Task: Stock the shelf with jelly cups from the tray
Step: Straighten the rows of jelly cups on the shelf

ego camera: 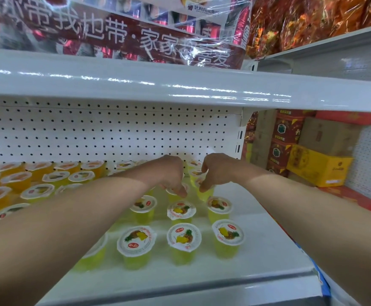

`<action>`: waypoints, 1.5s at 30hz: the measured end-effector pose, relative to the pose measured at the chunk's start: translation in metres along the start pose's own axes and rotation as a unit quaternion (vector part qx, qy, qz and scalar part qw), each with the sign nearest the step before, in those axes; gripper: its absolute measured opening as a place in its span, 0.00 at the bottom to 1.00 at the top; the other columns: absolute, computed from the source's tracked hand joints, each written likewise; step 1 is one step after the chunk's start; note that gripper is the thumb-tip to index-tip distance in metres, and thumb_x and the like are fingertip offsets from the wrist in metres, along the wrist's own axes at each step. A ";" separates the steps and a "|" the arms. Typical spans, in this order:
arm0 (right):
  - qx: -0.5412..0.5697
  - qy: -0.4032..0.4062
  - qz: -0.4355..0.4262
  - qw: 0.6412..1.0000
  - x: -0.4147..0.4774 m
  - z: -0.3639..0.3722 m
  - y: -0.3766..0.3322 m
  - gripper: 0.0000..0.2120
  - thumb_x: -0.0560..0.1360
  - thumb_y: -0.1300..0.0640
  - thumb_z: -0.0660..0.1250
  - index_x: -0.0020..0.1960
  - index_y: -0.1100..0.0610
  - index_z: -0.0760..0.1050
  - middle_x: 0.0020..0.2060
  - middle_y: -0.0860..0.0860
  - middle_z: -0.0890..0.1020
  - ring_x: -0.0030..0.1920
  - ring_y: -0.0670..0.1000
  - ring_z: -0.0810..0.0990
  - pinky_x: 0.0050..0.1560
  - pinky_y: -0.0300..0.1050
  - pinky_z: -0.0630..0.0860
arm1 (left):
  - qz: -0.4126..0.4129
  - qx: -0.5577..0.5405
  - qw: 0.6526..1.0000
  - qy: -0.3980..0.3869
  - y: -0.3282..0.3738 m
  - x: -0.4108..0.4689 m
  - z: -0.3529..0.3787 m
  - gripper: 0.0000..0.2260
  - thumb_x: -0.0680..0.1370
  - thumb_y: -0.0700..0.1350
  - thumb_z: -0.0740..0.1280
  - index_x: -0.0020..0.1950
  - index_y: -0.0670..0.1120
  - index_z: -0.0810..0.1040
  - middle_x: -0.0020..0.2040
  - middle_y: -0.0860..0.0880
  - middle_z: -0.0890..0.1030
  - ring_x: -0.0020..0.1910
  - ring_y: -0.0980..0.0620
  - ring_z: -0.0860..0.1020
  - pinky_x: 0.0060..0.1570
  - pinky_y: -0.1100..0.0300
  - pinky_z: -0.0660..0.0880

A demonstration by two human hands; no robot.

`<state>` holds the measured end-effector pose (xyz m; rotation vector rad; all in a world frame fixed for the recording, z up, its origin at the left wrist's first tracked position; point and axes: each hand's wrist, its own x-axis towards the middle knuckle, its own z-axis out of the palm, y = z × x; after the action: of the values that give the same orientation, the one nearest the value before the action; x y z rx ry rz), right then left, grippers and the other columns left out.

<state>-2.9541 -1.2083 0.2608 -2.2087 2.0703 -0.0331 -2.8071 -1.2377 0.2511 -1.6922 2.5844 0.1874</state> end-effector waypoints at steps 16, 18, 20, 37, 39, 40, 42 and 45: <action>-0.068 -0.088 0.007 0.994 -0.053 -0.010 0.001 0.26 0.69 0.35 0.72 0.32 0.55 0.68 0.30 0.48 0.70 0.31 0.48 0.68 0.33 0.43 0.64 | -0.010 -0.007 0.997 -0.080 0.016 -0.046 -0.002 0.21 0.69 0.62 0.75 0.39 0.44 0.78 0.41 0.46 0.82 0.35 0.51 0.82 0.41 0.59 0.80; -0.083 -0.090 0.013 0.992 -0.058 -0.007 0.000 0.24 0.69 0.36 0.73 0.33 0.55 0.69 0.32 0.48 0.72 0.32 0.48 0.70 0.32 0.42 0.66 | -0.007 0.010 0.997 -0.077 0.018 -0.050 0.001 0.20 0.69 0.61 0.74 0.36 0.45 0.77 0.36 0.48 0.81 0.33 0.51 0.82 0.45 0.56 0.81; -0.087 -0.088 0.013 0.992 -0.062 -0.005 0.001 0.23 0.69 0.38 0.74 0.34 0.55 0.69 0.33 0.48 0.72 0.32 0.48 0.70 0.31 0.41 0.66 | -0.008 0.028 0.997 -0.069 0.019 -0.052 0.003 0.21 0.69 0.62 0.74 0.34 0.45 0.76 0.31 0.50 0.80 0.31 0.52 0.81 0.48 0.52 0.81; 0.042 0.051 -0.002 0.998 -0.042 -0.014 0.013 0.24 0.71 0.42 0.74 0.58 0.59 0.80 0.57 0.55 0.81 0.56 0.55 0.79 0.58 0.51 0.77 | -0.059 -0.074 0.994 0.061 -0.008 -0.042 -0.024 0.23 0.72 0.61 0.73 0.31 0.44 0.73 0.22 0.52 0.76 0.23 0.54 0.75 0.36 0.63 0.71; 0.065 0.069 0.001 0.995 -0.032 -0.011 0.016 0.20 0.71 0.44 0.74 0.54 0.58 0.81 0.54 0.53 0.81 0.53 0.54 0.80 0.55 0.49 0.78 | -0.070 -0.096 0.992 0.049 -0.007 -0.037 -0.022 0.21 0.71 0.59 0.75 0.34 0.44 0.71 0.23 0.52 0.76 0.23 0.56 0.76 0.40 0.62 0.74; 0.069 0.068 0.004 0.995 -0.027 -0.007 0.017 0.19 0.72 0.44 0.74 0.54 0.58 0.81 0.53 0.53 0.82 0.52 0.54 0.80 0.53 0.48 0.78 | -0.070 -0.103 0.991 0.041 -0.005 -0.035 -0.019 0.21 0.71 0.58 0.75 0.35 0.44 0.70 0.26 0.51 0.76 0.25 0.55 0.78 0.42 0.61 0.75; 0.067 0.062 0.012 0.996 -0.015 0.002 0.020 0.19 0.71 0.43 0.74 0.51 0.58 0.82 0.49 0.52 0.82 0.50 0.53 0.81 0.47 0.46 0.78 | -0.063 -0.109 0.992 0.028 -0.001 -0.030 -0.012 0.20 0.71 0.57 0.76 0.39 0.43 0.71 0.29 0.51 0.76 0.32 0.55 0.82 0.38 0.61 0.74; 0.045 0.060 0.021 0.997 0.004 0.014 0.025 0.20 0.69 0.39 0.74 0.35 0.57 0.77 0.36 0.50 0.80 0.39 0.52 0.80 0.36 0.42 0.72 | -0.050 -0.114 0.992 0.025 0.004 -0.024 -0.002 0.21 0.71 0.55 0.75 0.52 0.40 0.76 0.33 0.51 0.75 0.40 0.53 0.84 0.37 0.60 0.73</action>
<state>-2.9777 -1.2127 0.2444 -2.1591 2.1291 -0.2561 -2.8008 -1.2150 0.2561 -1.9178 2.5906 0.4580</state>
